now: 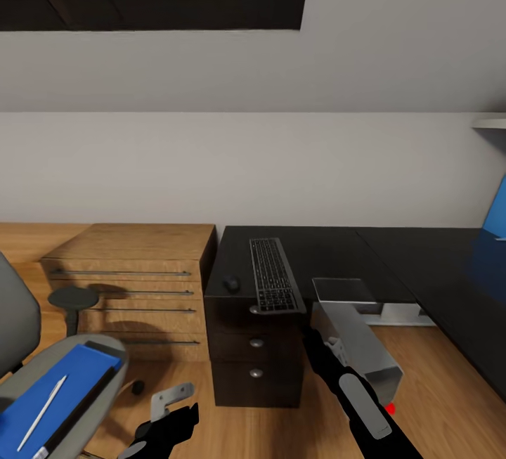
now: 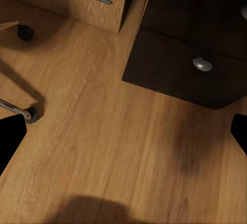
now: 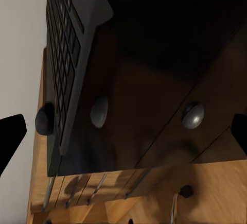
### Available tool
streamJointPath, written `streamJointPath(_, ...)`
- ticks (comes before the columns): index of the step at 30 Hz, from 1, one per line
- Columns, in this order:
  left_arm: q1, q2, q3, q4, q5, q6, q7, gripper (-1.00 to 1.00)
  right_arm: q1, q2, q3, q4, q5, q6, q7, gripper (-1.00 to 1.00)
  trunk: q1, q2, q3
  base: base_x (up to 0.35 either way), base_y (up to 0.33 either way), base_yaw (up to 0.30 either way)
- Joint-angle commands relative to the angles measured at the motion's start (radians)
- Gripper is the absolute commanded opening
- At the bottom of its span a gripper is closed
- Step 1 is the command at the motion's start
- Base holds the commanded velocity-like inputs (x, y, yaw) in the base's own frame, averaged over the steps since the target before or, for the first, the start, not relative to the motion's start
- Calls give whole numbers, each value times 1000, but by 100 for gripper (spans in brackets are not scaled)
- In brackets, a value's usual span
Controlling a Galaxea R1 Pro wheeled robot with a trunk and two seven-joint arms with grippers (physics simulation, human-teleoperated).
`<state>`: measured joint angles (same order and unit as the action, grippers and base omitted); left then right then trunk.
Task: In the bedroom, organize the workspace by keeping the computer under the desk, ensuring the monitor is on the desk, placing the keyboard on the desk next to the monitor, placing the mouse on the desk next to the keyboard, moving the folder from the swivel chair onto the desk next to the mouse, stacking the notebook on top of the folder with the pen on top of the notebook, and positioning the swivel chair next to the desk.
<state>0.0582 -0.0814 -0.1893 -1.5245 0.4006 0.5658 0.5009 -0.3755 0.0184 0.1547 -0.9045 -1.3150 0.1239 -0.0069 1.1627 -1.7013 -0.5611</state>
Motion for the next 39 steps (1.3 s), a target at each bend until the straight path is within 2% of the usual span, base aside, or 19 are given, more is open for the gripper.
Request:
streamJointPath(1,0,0,-1,-1,11,1,10,100,0,0,0,-1,-7,2,-1,100,0,0,-1,82,0,0)
streamJointPath(28,0,0,-1,0,11,1,9,100,0,0,0,-1,-7,1,-1,100,0,0,-1,114,0,0)
streamJointPath(39,0,0,-2,0,11,2,8,100,0,0,0,-1,-7,2,-1,100,0,0,-1,17,33,0)
